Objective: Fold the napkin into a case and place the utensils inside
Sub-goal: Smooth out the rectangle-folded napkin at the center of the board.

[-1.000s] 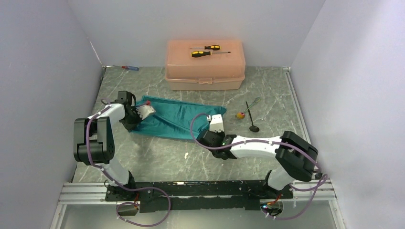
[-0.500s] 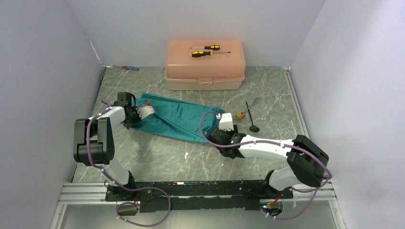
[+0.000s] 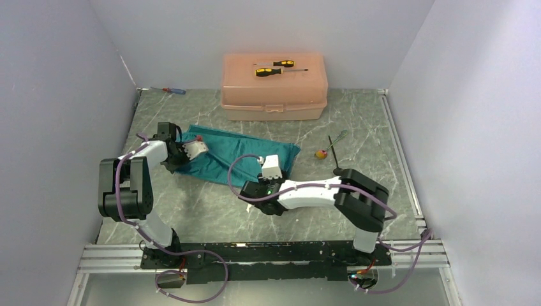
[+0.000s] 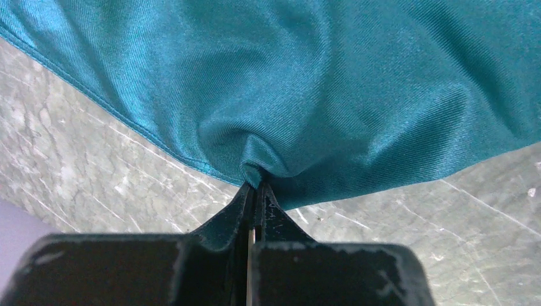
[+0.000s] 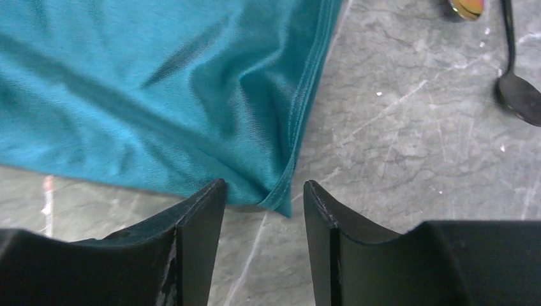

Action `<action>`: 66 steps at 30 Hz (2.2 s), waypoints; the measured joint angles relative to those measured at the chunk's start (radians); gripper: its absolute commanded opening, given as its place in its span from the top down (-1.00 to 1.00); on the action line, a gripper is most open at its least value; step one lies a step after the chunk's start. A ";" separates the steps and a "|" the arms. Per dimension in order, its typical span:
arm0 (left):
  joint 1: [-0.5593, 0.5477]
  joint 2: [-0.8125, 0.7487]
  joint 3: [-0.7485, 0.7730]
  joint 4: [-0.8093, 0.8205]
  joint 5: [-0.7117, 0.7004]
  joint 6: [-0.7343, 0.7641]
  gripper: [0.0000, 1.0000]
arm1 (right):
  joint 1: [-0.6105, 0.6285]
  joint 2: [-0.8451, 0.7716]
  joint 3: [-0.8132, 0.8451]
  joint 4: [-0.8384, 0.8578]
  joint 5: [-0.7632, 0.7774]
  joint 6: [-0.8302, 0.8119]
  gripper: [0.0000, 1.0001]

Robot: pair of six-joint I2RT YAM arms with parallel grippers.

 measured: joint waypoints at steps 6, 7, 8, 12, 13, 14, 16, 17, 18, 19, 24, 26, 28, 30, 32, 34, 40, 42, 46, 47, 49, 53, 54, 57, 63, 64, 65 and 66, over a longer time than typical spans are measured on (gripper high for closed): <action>-0.004 -0.001 0.003 -0.015 0.006 0.001 0.95 | -0.001 0.085 0.028 -0.110 0.049 0.097 0.09; -0.004 -0.001 0.003 -0.015 0.006 0.002 0.95 | -0.001 0.086 0.027 -0.119 0.053 0.109 0.11; -0.004 -0.001 0.002 -0.015 0.006 0.002 0.95 | -0.003 0.086 0.027 -0.121 0.056 0.113 0.16; -0.005 -0.001 0.002 -0.014 0.005 0.004 0.95 | -0.011 0.085 0.014 -0.118 0.068 0.127 0.51; -0.005 -0.001 0.000 -0.013 0.005 0.004 0.95 | -0.016 0.085 0.007 -0.117 0.069 0.129 0.62; -0.005 -0.001 0.000 -0.012 0.004 0.004 0.95 | -0.021 0.085 0.001 -0.117 0.069 0.131 0.70; -0.005 -0.003 -0.003 -0.008 0.003 0.006 0.95 | -0.029 0.080 -0.014 -0.114 0.070 0.135 0.76; -0.005 -0.005 -0.007 -0.004 0.002 0.009 0.95 | -0.030 0.075 -0.026 -0.112 0.070 0.135 0.77; -0.005 -0.006 -0.011 0.000 -0.001 0.012 0.95 | -0.033 0.066 -0.039 -0.109 0.070 0.134 0.80; -0.005 -0.008 -0.014 0.005 -0.004 0.014 0.95 | -0.036 0.053 -0.055 -0.106 0.069 0.130 0.82; -0.015 -0.010 -0.033 0.032 -0.026 0.039 0.95 | -0.066 -0.087 -0.156 -0.024 0.021 0.035 0.83; -0.020 -0.014 -0.045 0.052 -0.037 0.051 0.95 | -0.099 -0.169 -0.195 0.024 -0.014 -0.014 0.63; -0.023 -0.015 -0.055 0.074 -0.047 0.063 0.95 | -0.138 -0.236 -0.215 0.064 -0.048 -0.062 0.34; -0.023 -0.014 -0.065 0.109 -0.056 0.074 0.95 | -0.166 -0.275 -0.225 0.087 -0.068 -0.107 0.00; -0.022 -0.013 -0.074 0.140 -0.072 0.085 0.95 | -0.185 -0.295 -0.231 0.087 -0.072 -0.152 -0.21; -0.021 -0.011 -0.080 0.162 -0.081 0.094 0.95 | -0.190 -0.296 -0.232 0.081 -0.079 -0.181 -0.24; -0.019 -0.008 -0.089 0.196 -0.098 0.103 0.95 | -0.187 -0.306 -0.245 0.025 -0.122 -0.133 -0.28; -0.019 -0.008 -0.088 0.195 -0.098 0.101 0.95 | -0.167 -0.351 -0.285 0.039 -0.140 -0.105 -0.31; -0.018 -0.004 -0.079 0.183 -0.097 0.092 0.95 | -0.064 -0.391 -0.327 0.086 -0.175 -0.049 -0.30; -0.018 -0.002 -0.076 0.179 -0.095 0.091 0.95 | -0.048 -0.369 -0.322 0.106 -0.183 -0.039 -0.29; -0.017 0.000 -0.069 0.171 -0.095 0.087 0.95 | -0.037 -0.304 -0.310 0.142 -0.200 -0.027 -0.27; -0.017 0.000 -0.068 0.167 -0.093 0.087 0.95 | -0.037 -0.179 -0.271 0.163 -0.201 0.016 -0.15; -0.016 0.000 -0.067 0.166 -0.093 0.087 0.95 | -0.036 -0.155 -0.254 0.157 -0.184 0.037 -0.11; -0.016 0.000 -0.066 0.163 -0.091 0.087 0.95 | -0.036 -0.119 -0.218 0.144 -0.152 0.090 -0.07; -0.016 0.002 -0.061 0.156 -0.091 0.087 0.95 | -0.047 -0.090 -0.214 0.156 -0.108 0.148 0.06; -0.016 0.002 -0.061 0.155 -0.091 0.087 0.95 | -0.050 -0.088 -0.214 0.159 -0.100 0.155 0.08; -0.016 0.002 -0.061 0.154 -0.091 0.087 0.95 | -0.055 -0.087 -0.214 0.160 -0.092 0.161 0.12; -0.016 0.002 -0.061 0.154 -0.091 0.087 0.95 | -0.060 -0.086 -0.214 0.162 -0.086 0.165 0.14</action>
